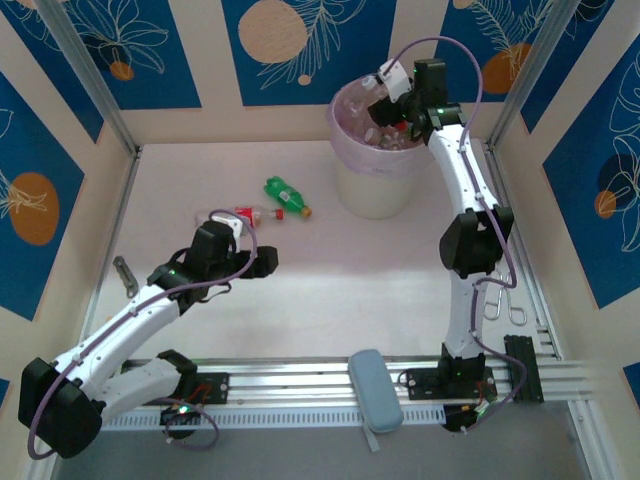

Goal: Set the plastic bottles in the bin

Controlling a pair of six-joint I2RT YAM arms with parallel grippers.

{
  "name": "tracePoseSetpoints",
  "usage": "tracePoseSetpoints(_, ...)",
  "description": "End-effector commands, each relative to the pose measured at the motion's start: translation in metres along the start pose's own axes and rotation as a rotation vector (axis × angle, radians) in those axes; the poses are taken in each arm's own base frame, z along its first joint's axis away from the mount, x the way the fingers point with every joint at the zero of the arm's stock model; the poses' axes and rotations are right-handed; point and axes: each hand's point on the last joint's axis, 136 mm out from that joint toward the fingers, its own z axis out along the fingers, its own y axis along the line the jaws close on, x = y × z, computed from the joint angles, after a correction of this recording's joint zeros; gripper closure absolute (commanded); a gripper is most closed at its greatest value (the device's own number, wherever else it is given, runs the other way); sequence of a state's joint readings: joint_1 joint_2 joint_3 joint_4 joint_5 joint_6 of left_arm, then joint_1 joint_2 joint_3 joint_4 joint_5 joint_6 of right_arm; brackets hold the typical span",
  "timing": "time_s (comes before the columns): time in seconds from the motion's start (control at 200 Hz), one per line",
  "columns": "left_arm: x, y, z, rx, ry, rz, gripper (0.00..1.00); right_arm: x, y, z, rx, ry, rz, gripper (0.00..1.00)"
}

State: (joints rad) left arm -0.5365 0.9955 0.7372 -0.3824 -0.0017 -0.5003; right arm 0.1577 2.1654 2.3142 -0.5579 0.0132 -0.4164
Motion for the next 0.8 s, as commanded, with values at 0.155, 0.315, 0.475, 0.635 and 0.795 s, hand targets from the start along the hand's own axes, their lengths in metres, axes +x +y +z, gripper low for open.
tracePoseSetpoints(0.155, 0.0, 0.006, -0.002, -0.009, -0.012, -0.023, 0.02, -0.045, 0.002, -0.041, -0.051, -0.074, 0.102, 0.18)
tracePoseSetpoints(0.315, 0.0, 0.006, 0.0, -0.004, -0.016, -0.024, 0.02, -0.058, -0.012, -0.059, -0.029, -0.115, 0.193, 0.18)
tracePoseSetpoints(0.475, -0.004, 0.002, 0.001, 0.011, -0.017, -0.023, 0.02, -0.051, -0.017, -0.044, -0.035, -0.099, 0.3, 0.34)
tracePoseSetpoints(0.635, -0.005, 0.002, -0.001, 0.012, -0.019, -0.021, 0.02, -0.042, 0.007, -0.027, -0.117, -0.054, 0.358, 0.37)
tracePoseSetpoints(0.795, -0.003, 0.004, -0.003, 0.004, -0.018, -0.022, 0.01, -0.02, 0.016, -0.005, -0.135, -0.006, 0.406, 0.38)
